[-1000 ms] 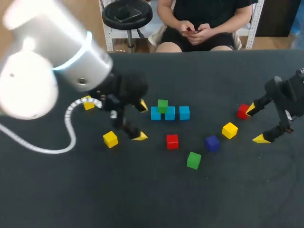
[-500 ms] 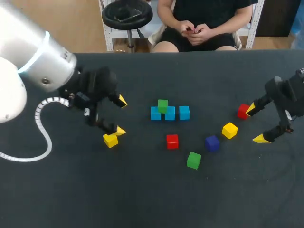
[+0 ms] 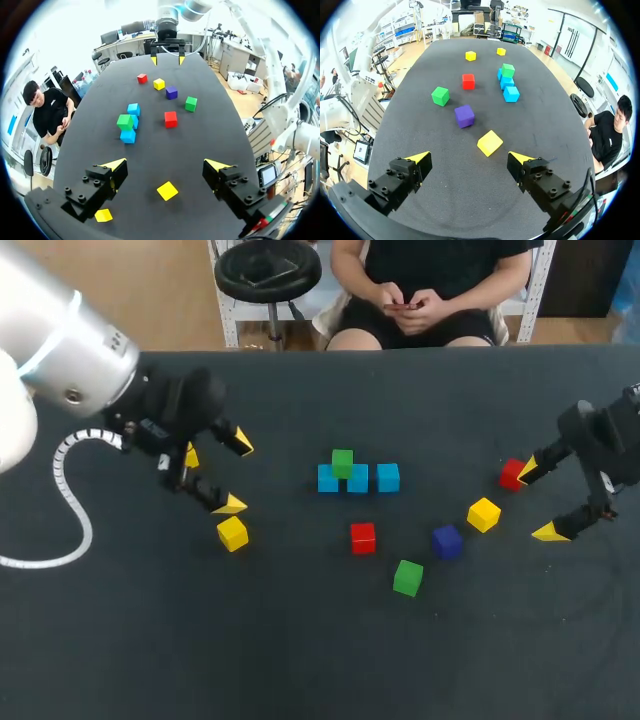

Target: Place the blue cubes, place green cubes on the blue cubes, place the yellow cubes on the green cubes, then place the red cubes on the yellow cubes, and place purple cube on the red cubes.

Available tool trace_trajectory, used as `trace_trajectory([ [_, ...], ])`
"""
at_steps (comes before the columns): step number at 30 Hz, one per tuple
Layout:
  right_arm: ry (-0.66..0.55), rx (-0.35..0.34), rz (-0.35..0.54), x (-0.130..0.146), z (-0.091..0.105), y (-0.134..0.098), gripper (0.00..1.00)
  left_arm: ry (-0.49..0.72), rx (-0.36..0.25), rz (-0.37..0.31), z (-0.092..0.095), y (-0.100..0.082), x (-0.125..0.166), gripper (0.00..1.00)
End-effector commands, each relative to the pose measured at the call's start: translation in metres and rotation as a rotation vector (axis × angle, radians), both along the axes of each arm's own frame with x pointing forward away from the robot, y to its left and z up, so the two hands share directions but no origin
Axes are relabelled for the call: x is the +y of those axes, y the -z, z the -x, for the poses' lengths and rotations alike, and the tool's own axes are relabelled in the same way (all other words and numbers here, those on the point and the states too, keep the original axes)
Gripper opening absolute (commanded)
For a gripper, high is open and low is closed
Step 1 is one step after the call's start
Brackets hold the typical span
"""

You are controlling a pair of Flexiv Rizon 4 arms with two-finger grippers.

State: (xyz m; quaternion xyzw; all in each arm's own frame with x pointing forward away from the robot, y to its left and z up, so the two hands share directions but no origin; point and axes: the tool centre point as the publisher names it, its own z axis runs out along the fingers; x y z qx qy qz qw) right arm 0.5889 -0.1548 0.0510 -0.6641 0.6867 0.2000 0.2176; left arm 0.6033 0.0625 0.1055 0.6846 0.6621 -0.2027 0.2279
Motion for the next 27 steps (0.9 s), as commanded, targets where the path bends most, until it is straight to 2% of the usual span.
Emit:
trace_trajectory([
  [1,-0.001,0.000,-0.002,0.000,-0.001,0.001,1.00,0.002,0.003,-0.005,-0.001,-0.001,0.000,1.00],
  [12,-0.001,0.000,-0.002,0.000,-0.001,0.001,1.00,0.002,0.003,-0.005,-0.001,-0.001,0.000,1.00],
  [14,0.057,0.012,0.034,0.014,0.008,-0.001,1.00,0.002,0.003,-0.005,-0.001,-0.001,0.000,1.00],
  [17,0.067,-0.034,0.019,0.042,0.023,-0.005,1.00,0.002,0.003,-0.005,-0.001,-0.001,0.000,1.00],
  [22,0.113,-0.115,0.064,0.072,0.049,-0.016,1.00,0.002,0.003,-0.005,-0.001,-0.001,0.000,1.00],
  [23,0.108,-0.150,0.063,0.078,0.053,-0.018,1.00,0.002,0.003,-0.005,-0.001,-0.001,0.000,1.00],
  [27,0.124,-0.147,0.127,0.100,0.067,-0.020,1.00,0.002,0.003,-0.005,-0.001,-0.001,0.000,1.00],
])
